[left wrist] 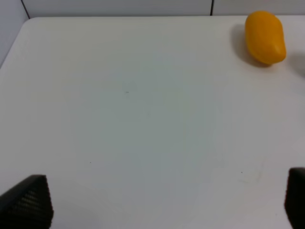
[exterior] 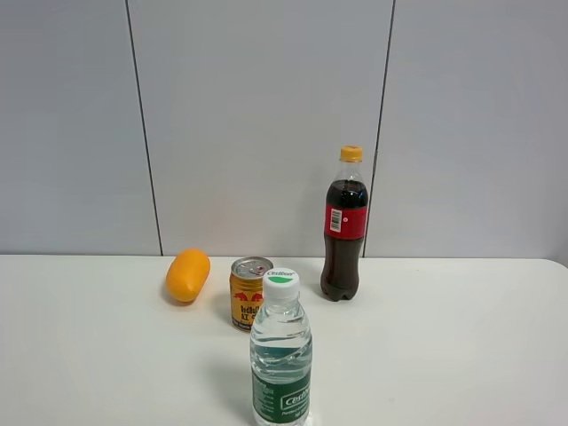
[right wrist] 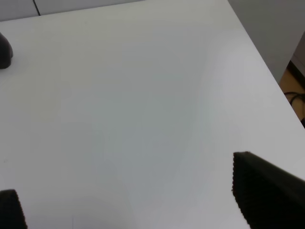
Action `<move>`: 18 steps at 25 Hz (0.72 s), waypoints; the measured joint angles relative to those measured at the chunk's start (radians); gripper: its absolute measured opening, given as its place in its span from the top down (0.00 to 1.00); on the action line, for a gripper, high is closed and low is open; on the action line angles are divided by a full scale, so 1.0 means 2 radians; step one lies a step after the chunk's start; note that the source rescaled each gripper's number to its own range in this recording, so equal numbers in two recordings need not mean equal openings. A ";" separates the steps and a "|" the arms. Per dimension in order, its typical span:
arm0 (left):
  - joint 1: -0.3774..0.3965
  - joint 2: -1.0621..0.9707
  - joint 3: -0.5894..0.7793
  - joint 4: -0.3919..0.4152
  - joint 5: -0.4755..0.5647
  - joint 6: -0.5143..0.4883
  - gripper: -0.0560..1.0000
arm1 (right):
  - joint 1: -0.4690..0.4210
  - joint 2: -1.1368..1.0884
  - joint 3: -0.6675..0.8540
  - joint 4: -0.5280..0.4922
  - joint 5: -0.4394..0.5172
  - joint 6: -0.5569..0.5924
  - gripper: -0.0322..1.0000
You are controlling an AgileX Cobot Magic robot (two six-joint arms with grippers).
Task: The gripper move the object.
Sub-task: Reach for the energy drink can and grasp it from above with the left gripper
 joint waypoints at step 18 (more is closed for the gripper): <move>0.000 0.000 0.000 0.000 0.000 0.000 0.00 | 0.000 0.000 0.000 0.000 0.000 0.000 0.00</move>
